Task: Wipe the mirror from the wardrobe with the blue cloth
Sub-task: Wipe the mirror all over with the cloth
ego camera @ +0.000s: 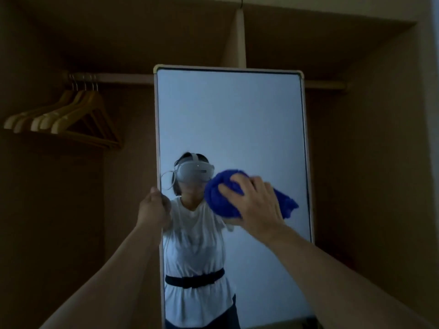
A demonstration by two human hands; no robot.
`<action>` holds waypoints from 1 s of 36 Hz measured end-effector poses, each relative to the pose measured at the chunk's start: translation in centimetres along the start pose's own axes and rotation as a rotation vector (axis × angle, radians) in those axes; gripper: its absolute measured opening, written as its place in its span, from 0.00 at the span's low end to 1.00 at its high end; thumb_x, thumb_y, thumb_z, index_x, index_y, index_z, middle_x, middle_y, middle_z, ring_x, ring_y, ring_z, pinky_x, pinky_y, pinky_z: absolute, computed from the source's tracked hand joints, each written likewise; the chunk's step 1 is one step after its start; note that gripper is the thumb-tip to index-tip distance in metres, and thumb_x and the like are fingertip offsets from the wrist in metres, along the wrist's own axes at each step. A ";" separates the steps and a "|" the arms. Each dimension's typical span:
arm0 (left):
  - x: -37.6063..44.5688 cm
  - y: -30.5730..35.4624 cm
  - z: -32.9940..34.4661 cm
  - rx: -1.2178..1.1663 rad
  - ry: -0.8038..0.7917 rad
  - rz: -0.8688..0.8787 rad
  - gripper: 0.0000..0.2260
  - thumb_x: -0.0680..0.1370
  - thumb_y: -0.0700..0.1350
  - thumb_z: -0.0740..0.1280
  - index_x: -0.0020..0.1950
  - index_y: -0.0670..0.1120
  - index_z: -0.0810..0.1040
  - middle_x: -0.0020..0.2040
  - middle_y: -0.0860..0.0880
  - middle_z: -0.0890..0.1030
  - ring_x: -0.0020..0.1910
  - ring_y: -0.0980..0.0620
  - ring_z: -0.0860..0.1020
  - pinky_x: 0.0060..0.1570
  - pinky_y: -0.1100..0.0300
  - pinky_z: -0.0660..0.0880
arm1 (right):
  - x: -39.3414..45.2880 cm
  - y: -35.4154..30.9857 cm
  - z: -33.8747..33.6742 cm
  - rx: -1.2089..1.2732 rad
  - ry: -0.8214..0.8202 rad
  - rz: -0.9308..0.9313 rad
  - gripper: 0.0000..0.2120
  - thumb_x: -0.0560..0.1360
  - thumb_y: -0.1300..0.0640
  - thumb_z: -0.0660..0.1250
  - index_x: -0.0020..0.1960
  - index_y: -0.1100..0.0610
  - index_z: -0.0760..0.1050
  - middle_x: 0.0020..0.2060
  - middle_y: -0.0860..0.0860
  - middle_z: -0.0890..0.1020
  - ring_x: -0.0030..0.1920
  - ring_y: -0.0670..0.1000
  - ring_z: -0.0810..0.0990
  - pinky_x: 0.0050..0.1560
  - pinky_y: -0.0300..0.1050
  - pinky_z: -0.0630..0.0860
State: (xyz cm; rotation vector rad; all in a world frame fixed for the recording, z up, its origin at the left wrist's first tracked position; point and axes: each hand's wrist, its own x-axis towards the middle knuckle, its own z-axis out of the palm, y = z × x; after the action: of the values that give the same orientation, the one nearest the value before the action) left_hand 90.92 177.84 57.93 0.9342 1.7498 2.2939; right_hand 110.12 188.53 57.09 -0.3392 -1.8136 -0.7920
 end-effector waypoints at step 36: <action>0.1 -5.2 0.1 0.147 0.204 -0.060 0.35 0.76 0.69 0.46 0.46 0.39 0.76 0.40 0.38 0.79 0.37 0.41 0.78 0.33 0.53 0.72 | -4.4 7.4 1.0 0.136 0.221 0.730 0.31 0.69 0.54 0.72 0.70 0.51 0.67 0.70 0.57 0.64 0.66 0.62 0.65 0.52 0.53 0.74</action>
State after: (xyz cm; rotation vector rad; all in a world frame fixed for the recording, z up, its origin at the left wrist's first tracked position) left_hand 89.49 179.72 53.30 0.6772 2.0203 2.3200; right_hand 115.33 195.23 55.44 -0.7368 -1.3747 -0.1814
